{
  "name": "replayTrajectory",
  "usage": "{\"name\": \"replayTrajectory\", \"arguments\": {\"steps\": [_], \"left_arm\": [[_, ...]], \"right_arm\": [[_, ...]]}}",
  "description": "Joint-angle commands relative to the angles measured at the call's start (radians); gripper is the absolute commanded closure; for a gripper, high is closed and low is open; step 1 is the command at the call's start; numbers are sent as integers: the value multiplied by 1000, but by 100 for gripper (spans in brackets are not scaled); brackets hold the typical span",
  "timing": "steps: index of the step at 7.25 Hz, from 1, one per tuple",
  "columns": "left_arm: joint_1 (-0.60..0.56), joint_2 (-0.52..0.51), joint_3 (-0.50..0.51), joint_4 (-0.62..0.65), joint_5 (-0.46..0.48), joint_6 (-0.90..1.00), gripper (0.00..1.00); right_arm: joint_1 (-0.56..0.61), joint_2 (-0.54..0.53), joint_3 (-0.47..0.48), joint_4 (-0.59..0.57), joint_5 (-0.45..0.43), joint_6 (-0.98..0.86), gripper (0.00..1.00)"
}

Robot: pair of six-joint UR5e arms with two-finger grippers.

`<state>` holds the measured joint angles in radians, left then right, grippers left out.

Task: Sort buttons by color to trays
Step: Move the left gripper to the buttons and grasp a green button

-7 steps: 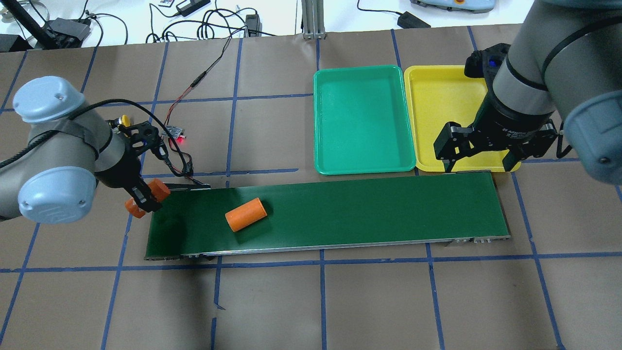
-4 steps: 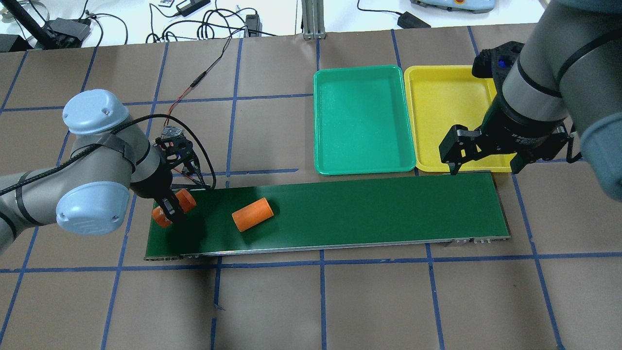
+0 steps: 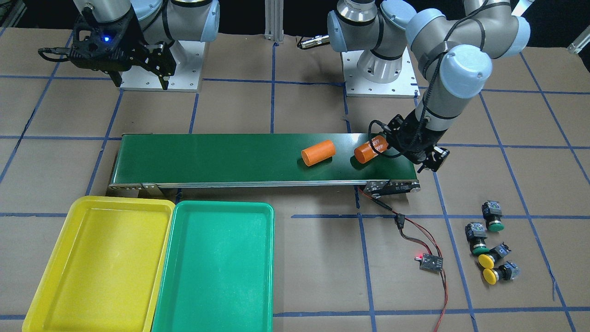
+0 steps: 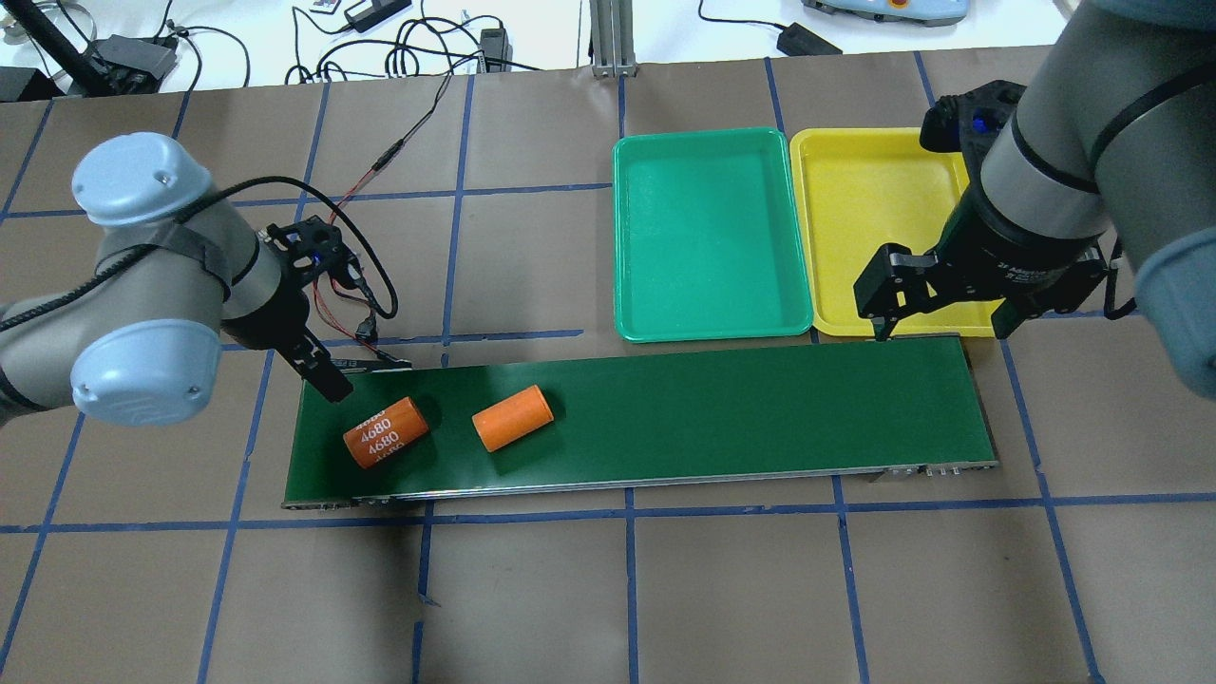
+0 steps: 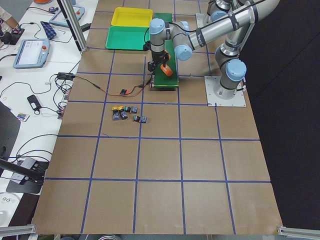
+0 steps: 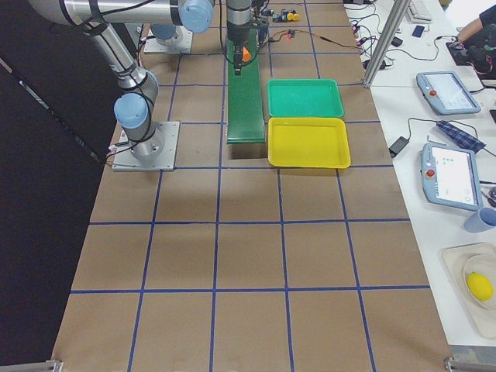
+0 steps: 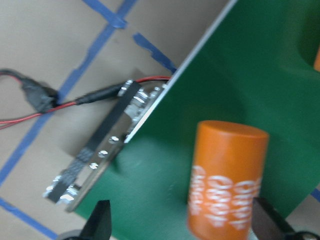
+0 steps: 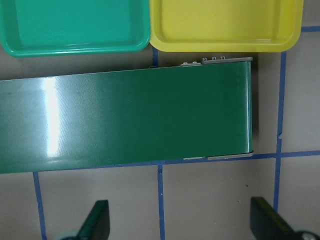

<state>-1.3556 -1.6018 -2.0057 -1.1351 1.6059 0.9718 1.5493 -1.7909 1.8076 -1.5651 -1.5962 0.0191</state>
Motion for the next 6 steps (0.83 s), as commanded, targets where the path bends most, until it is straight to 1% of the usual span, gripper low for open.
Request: {"name": "replayTrajectory", "arguments": {"steps": [1, 2, 3, 4, 5, 6], "left_arm": [[190, -106, 134, -26, 2, -41, 0], [270, -174, 204, -26, 0, -65, 0], [335, -243, 249, -26, 0, -103, 0], [390, -323, 277, 16, -3, -146, 0], [410, -387, 283, 93, -42, -235, 0], [411, -452, 265, 198, -46, -302, 0]], "right_arm": [[0, 1, 1, 2, -7, 2, 0], [0, -1, 1, 5, -16, -11, 0], [0, -1, 1, 3, -15, -11, 0], [0, -1, 1, 5, -4, -10, 0], [0, 1, 1, -1, -8, -11, 0], [0, 1, 1, -3, -7, -11, 0]]}}
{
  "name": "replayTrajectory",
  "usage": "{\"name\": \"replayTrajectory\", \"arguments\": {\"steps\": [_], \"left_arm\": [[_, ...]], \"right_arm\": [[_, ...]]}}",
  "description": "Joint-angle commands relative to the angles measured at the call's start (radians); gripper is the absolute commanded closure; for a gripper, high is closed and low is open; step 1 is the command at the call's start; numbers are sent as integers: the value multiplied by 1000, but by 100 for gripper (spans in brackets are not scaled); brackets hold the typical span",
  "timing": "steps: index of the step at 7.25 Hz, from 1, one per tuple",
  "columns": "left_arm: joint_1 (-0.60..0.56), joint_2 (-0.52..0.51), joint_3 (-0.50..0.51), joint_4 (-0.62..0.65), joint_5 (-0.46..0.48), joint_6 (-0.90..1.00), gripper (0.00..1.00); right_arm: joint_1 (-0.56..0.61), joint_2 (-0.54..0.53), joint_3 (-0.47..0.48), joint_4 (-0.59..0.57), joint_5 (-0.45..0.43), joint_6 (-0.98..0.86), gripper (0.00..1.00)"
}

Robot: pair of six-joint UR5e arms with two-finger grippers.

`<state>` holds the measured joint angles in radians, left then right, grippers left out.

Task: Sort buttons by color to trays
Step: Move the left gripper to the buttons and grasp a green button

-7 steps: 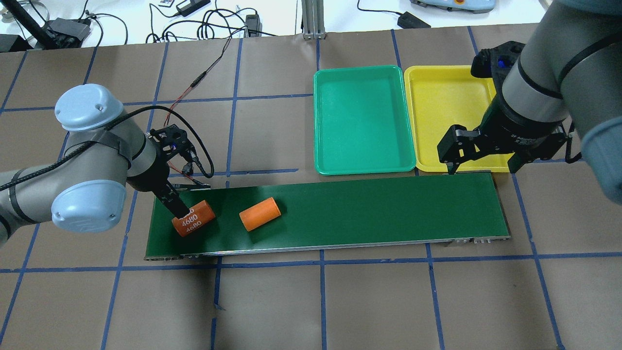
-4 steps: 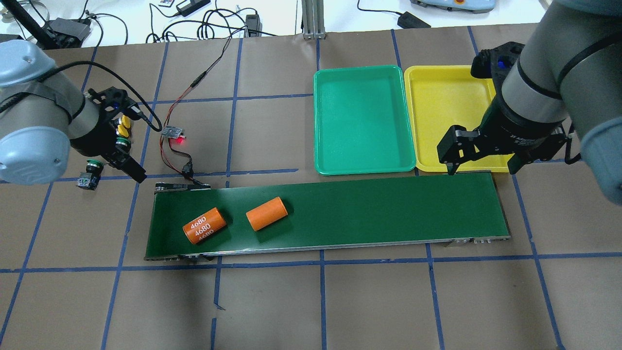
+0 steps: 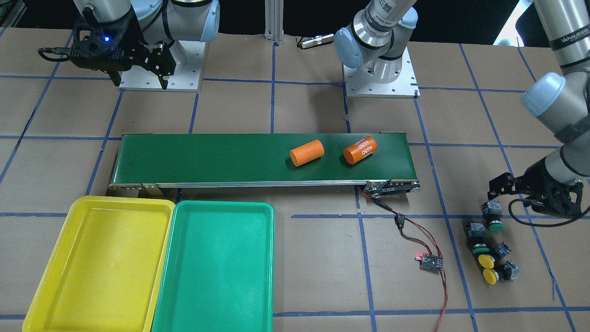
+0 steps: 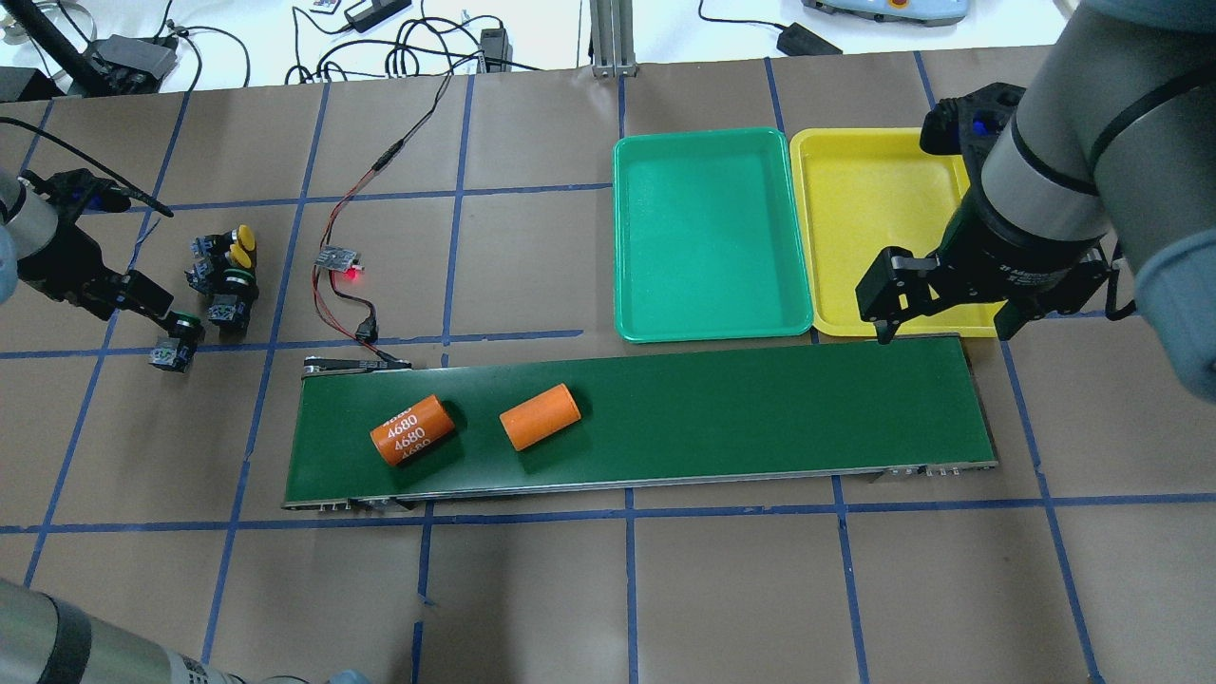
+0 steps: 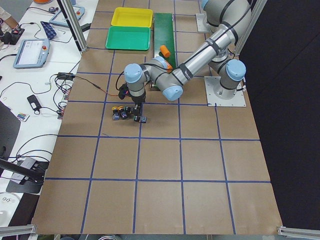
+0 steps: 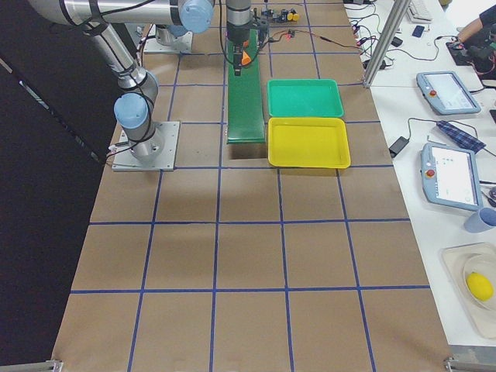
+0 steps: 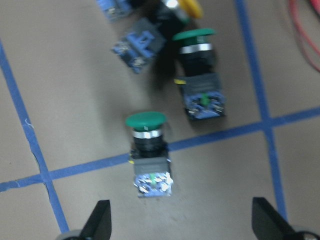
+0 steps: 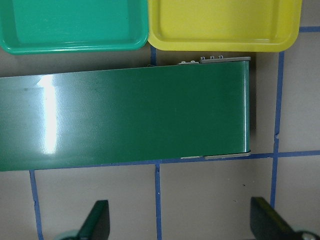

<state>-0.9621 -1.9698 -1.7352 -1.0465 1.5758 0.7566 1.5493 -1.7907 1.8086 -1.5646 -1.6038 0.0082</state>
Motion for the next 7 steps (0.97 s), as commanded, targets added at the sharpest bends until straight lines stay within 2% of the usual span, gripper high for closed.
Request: {"name": "replayTrajectory", "arguments": {"steps": [1, 2, 3, 4, 5, 6, 7], "left_arm": [[14, -112, -29, 168, -16, -147, 0], [13, -124, -53, 177, -16, -161, 0], [8, -121, -64, 175, -14, -161, 26], [2, -83, -61, 148, 5, -160, 99], [0, -71, -63, 143, 4, -158, 100], [-7, -28, -64, 81, 4, -166, 100], [-54, 64, -63, -52, 4, -239, 100]], "right_arm": [[0, 5, 0, -3, -2, -1, 0], [-2, 5, 0, -5, -1, 1, 0], [-2, 5, 2, -3, 10, 4, 0], [0, 5, 2, 0, 10, 7, 0], [-2, 4, 2, -2, 5, 6, 0], [-2, 5, 2, -3, 7, 10, 0], [-2, 5, 2, -2, 8, 12, 0]]}}
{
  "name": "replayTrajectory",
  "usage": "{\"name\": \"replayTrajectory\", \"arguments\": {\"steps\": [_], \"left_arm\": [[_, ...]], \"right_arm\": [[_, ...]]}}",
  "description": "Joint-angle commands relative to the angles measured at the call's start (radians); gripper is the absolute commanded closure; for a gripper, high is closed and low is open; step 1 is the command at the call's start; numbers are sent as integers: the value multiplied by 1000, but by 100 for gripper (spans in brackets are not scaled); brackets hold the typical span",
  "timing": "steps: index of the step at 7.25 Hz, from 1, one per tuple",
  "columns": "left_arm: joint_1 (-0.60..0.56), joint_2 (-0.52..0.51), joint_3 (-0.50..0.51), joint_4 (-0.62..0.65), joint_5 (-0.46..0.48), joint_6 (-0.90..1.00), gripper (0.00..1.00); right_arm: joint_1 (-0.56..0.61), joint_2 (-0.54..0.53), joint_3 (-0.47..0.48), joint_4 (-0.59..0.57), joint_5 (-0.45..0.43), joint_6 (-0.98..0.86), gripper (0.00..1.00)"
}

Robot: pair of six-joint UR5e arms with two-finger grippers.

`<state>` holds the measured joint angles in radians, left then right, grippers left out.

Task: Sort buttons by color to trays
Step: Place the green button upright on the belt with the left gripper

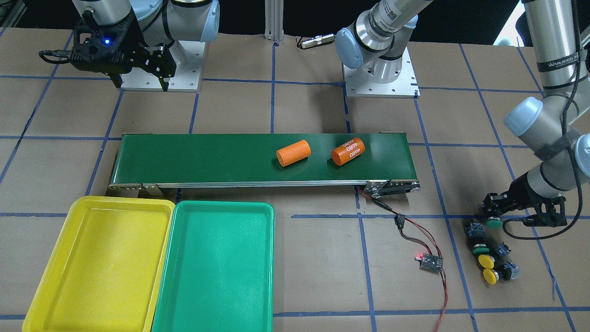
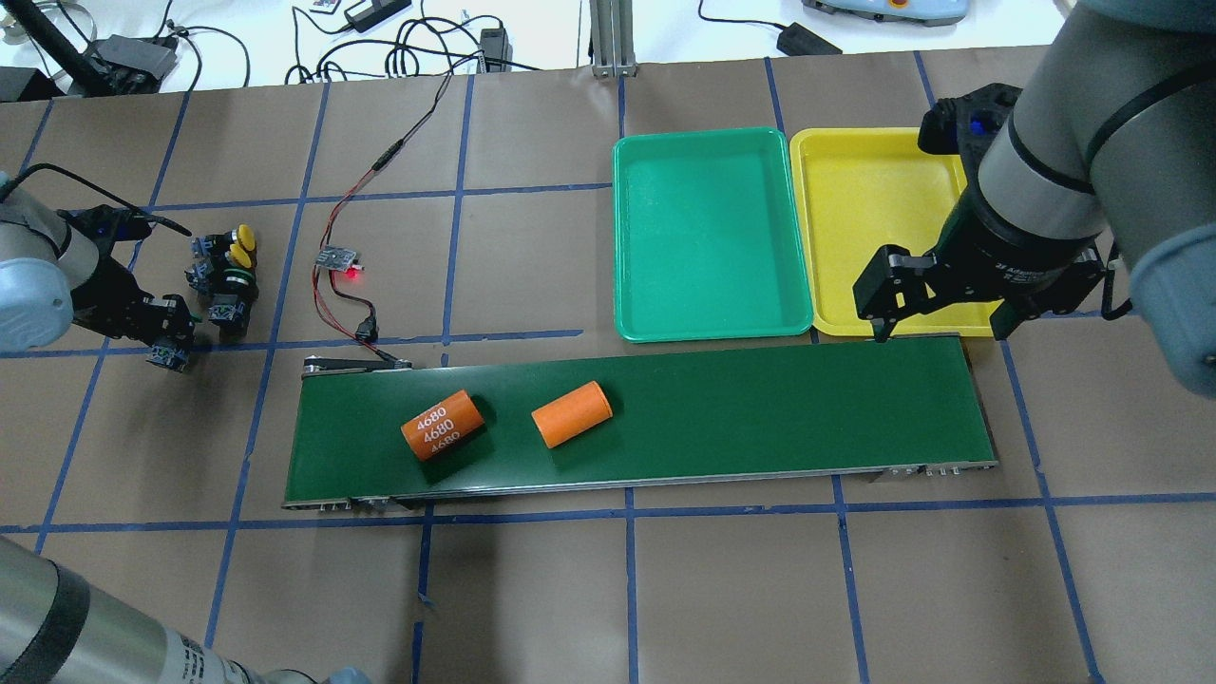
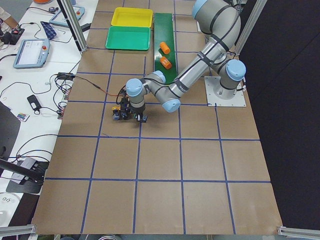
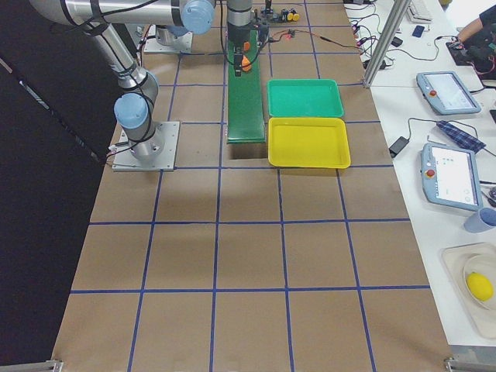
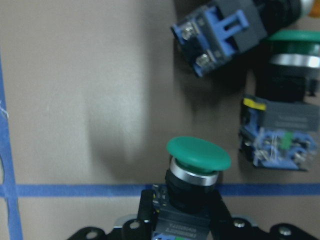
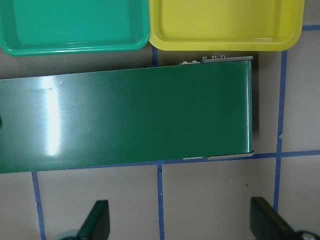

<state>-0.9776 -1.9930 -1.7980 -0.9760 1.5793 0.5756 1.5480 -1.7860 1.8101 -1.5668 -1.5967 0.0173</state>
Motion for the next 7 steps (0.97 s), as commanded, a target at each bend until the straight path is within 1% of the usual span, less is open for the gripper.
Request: {"name": "replayTrajectory", "arguments": {"steps": [1, 2, 3, 4, 5, 6, 7], "left_arm": [[-108, 174, -1, -254, -5, -153, 100], [-186, 256, -9, -358, -16, -263, 100], [-281, 320, -64, -398, -28, -339, 100], [-356, 386, -160, -389, -33, -450, 100], [-402, 429, -237, -379, -35, -533, 100], [-430, 410, -277, -310, -33, -537, 100], [-437, 383, -291, -221, -33, -533, 80]], "right_arm": [[0, 2, -3, -4, 0, -8, 0], [1, 0, -2, -4, 1, 1, 0], [0, 0, -1, -4, 1, 4, 0], [1, 0, -3, -4, 1, 3, 0], [1, 0, -2, -4, 0, 0, 0], [1, 0, -1, -4, 0, 4, 0], [1, 0, -1, -4, 0, 4, 0]]}}
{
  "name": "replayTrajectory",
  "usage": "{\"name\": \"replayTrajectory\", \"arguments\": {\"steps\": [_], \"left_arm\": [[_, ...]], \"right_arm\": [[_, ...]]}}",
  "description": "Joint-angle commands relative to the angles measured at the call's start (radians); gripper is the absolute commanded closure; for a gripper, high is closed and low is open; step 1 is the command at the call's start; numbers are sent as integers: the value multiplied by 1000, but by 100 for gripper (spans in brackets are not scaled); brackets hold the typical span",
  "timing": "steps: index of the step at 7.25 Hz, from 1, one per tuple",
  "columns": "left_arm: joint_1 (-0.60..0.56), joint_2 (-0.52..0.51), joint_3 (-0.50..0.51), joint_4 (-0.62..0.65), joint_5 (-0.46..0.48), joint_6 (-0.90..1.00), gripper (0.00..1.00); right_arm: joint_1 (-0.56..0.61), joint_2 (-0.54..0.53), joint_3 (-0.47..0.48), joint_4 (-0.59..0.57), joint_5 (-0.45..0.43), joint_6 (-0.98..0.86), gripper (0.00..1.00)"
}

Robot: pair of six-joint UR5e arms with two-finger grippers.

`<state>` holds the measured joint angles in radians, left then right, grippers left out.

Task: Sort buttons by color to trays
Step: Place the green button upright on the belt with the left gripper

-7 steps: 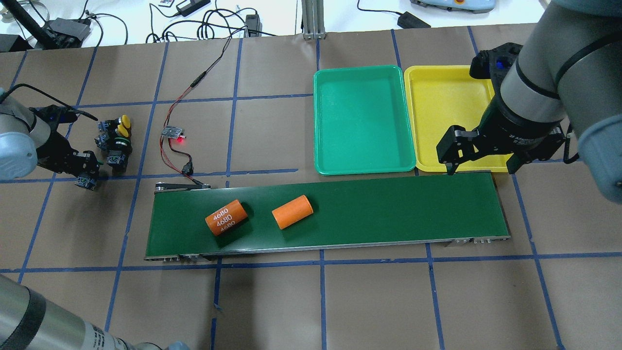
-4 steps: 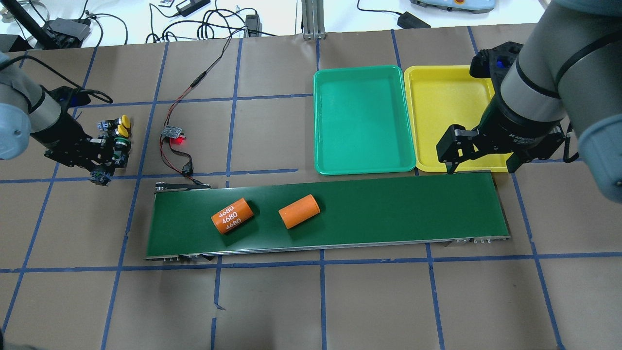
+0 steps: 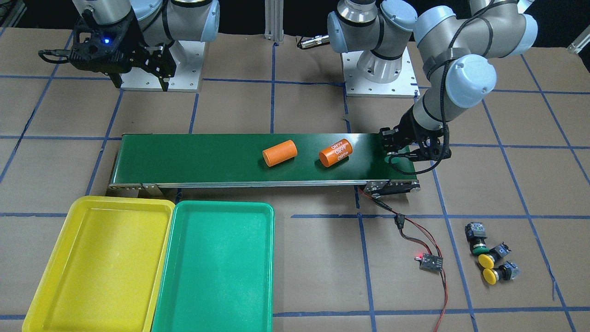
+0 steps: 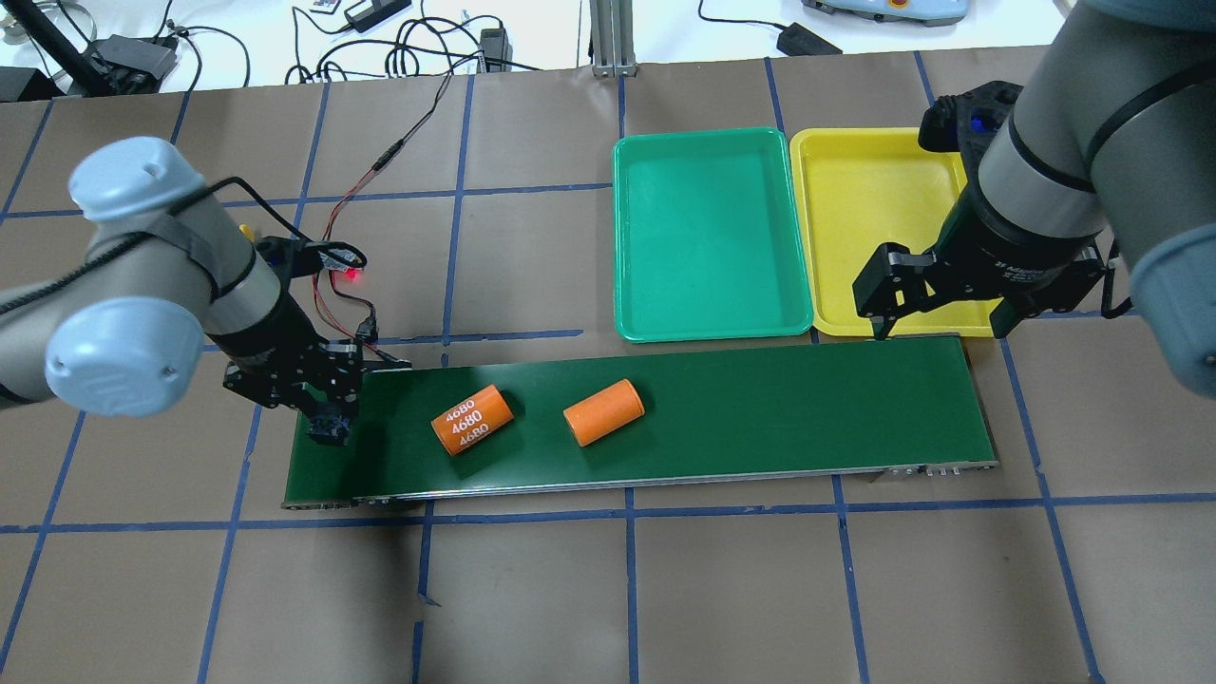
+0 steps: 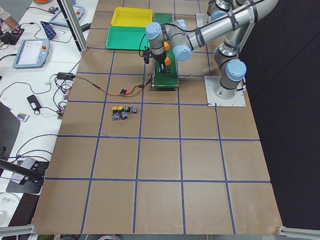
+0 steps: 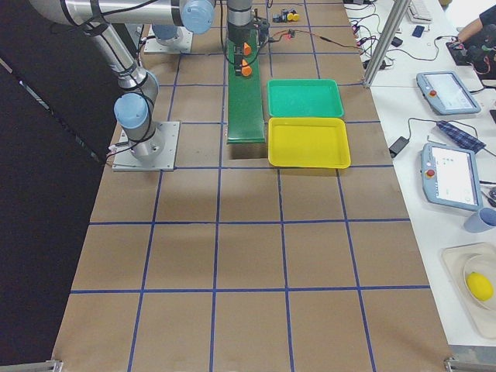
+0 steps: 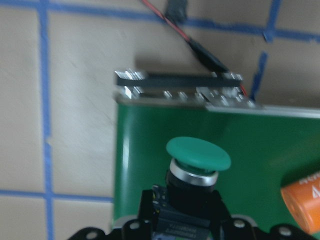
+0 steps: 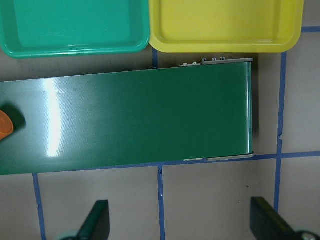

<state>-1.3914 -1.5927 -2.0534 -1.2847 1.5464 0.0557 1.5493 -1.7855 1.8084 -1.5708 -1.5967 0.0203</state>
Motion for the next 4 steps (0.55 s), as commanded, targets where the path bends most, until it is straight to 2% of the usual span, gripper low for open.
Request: {"name": "replayTrajectory", "arguments": {"steps": [1, 2, 3, 4], "left_arm": [[-23, -27, -25, 111, -3, -36, 1], [-9, -29, 11, 96, 3, -34, 0], [15, -58, 126, 41, 11, -16, 0], [59, -134, 238, 12, 11, 2, 0]], "right_arm": [[-1, 0, 0, 0, 0, 0, 0], [-1, 0, 0, 0, 0, 1, 0], [0, 0, 0, 0, 0, 1, 0], [-1, -2, 0, 0, 0, 1, 0]]}}
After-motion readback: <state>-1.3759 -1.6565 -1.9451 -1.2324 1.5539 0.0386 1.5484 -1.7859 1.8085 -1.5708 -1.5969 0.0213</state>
